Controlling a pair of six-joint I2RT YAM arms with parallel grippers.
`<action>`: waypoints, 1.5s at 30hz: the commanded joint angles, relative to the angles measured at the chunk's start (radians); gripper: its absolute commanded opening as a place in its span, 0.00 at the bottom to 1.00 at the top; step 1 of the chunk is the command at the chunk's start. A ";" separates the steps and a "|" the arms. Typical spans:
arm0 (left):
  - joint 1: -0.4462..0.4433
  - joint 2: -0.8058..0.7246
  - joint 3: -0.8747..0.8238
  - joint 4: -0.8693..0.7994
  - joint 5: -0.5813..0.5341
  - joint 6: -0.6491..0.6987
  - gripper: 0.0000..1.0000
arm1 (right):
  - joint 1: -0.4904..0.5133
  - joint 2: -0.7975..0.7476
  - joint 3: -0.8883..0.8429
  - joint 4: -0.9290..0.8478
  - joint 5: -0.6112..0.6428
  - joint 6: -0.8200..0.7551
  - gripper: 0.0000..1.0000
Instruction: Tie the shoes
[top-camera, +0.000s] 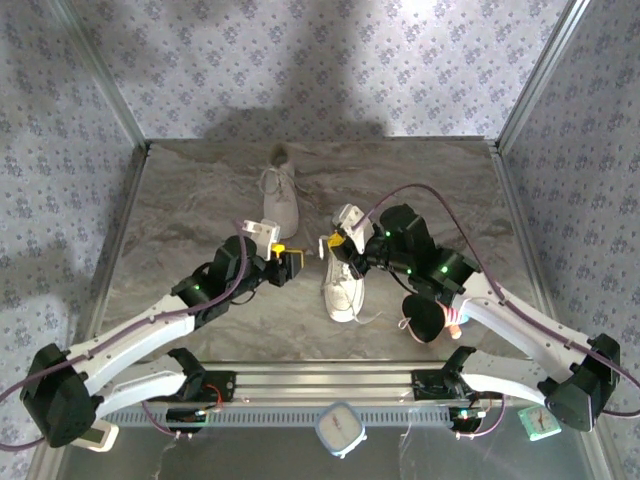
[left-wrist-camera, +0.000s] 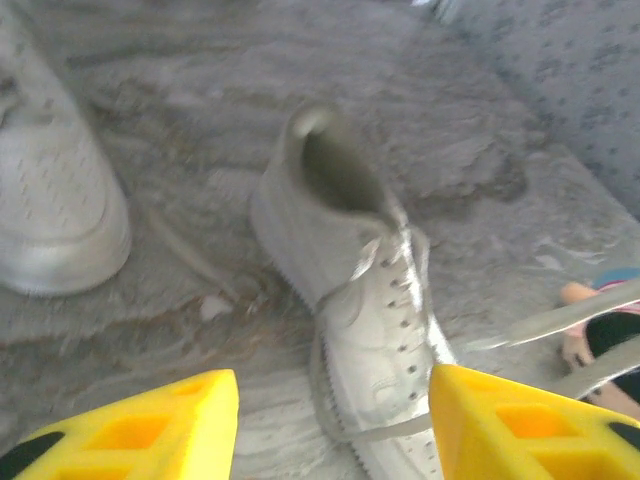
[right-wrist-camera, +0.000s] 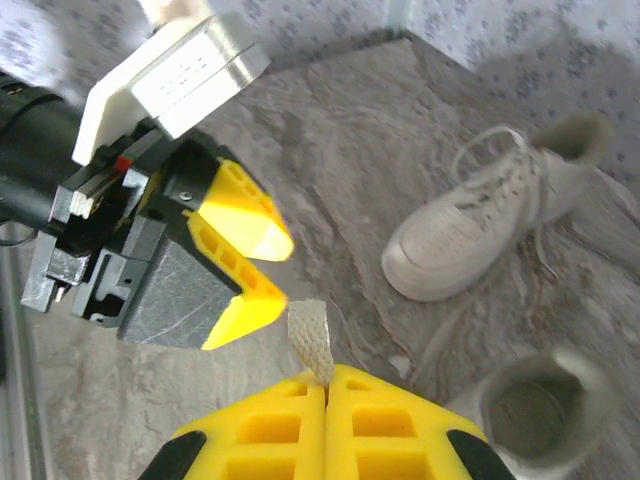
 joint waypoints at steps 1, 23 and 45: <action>0.003 0.048 -0.013 0.006 -0.055 -0.113 0.55 | 0.016 -0.010 0.049 -0.069 0.153 0.049 0.00; -0.046 0.500 0.092 0.192 0.193 -0.236 0.33 | 0.033 -0.093 0.010 -0.150 0.404 0.171 0.00; -0.047 0.447 -0.056 0.373 0.301 -0.196 0.44 | 0.028 -0.072 0.010 -0.131 0.350 0.182 0.00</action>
